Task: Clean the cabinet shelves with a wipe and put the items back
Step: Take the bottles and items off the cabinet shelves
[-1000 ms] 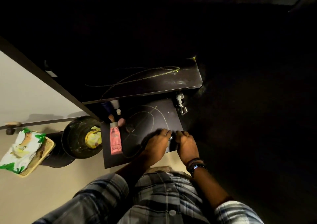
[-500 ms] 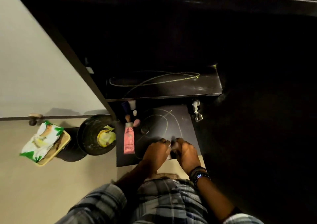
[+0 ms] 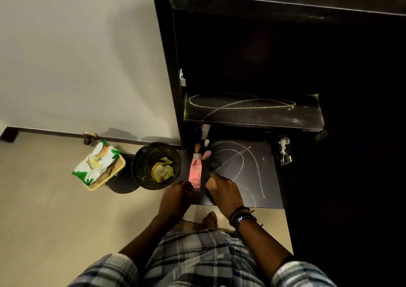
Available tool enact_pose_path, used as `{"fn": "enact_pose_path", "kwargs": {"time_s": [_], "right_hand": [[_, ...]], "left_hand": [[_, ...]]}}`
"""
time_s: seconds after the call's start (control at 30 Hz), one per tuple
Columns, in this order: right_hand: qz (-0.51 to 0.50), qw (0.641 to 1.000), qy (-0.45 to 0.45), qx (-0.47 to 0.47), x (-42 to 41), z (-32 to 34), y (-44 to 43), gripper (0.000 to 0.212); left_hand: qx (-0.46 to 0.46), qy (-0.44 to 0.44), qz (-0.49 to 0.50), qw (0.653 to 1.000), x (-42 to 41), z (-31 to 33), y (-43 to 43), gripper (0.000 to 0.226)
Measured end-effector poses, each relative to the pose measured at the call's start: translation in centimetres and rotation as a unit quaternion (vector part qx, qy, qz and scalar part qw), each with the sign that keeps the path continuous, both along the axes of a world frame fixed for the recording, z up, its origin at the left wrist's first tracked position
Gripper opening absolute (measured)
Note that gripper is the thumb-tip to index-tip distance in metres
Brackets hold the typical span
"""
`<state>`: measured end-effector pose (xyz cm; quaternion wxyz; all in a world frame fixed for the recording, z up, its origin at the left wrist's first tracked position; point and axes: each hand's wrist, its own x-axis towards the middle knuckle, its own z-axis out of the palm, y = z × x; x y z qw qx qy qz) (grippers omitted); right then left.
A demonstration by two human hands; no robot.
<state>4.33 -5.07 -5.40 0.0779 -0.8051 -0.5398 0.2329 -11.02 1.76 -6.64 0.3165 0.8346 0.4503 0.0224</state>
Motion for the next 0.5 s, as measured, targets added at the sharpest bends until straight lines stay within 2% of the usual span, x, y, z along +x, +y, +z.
{"fn": "enact_pose_path", "kwargs": {"time_s": [0.3,0.43,0.5], "right_hand": [[0.016,1.0,-0.001,0.008,-0.7,0.9,-0.5,0.007],[0.007,1.0,0.016,0.02,-0.6,1.5,-0.9,0.018],[-0.005,1.0,0.01,0.025,-0.8,1.5,-0.9,0.014]], "left_hand": [[-0.02,0.0,0.025,0.999,-1.1,-0.9,-0.4,0.015],[-0.007,-0.023,0.03,0.999,-1.0,-1.1,-0.5,0.009],[0.0,-0.031,0.032,0.999,-0.9,-1.0,-0.7,0.013]]}}
